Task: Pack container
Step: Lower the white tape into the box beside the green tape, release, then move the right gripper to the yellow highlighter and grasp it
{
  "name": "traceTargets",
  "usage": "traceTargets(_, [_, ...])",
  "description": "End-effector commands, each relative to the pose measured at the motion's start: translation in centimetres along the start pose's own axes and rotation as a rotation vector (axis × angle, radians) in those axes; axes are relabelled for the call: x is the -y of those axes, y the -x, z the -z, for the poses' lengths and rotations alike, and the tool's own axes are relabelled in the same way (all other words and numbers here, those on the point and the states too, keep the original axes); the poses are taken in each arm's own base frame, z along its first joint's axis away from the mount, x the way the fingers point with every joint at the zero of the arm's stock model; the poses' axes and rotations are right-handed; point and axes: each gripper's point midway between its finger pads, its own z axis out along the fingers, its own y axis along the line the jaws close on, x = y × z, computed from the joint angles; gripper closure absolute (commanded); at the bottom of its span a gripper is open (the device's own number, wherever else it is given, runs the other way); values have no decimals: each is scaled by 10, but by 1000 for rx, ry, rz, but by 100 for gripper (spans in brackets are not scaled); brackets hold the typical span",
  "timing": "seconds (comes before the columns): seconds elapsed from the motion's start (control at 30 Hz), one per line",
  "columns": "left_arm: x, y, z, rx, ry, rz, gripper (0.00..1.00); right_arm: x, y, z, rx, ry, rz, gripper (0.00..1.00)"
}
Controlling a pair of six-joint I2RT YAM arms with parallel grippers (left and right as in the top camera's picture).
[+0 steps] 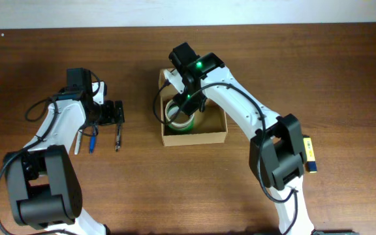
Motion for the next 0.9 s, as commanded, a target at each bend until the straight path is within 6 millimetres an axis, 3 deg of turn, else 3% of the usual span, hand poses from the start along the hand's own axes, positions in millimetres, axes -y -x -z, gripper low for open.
traceTargets(0.0, [1, 4, 1, 6, -9, -13, 1, 2, -5, -11, -25, 13, -3, 96])
traceTargets(0.17, [1, 4, 1, 6, -10, -14, 1, 1, -6, -9, -30, 15, -4, 96])
traceTargets(0.3, [1, 4, 1, 6, -9, -14, 1, 0, 2, 13, -1, 9, 5, 96])
traceTargets(0.4, [1, 4, 1, 6, -9, -14, 1, 0, 16, 49, 72, -5, 11, 96])
traceTargets(0.57, [1, 4, 1, 6, -9, -14, 1, -1, 38, 149, 250, -56, 2, 96])
traceTargets(0.63, [1, 4, 1, 6, -9, -14, 1, 8, 34, 183, 282, -133, -24, 96])
traceTargets(0.87, [1, 4, 1, 6, -10, -14, 1, 68, -4, 264, 387, -346, -208, 96])
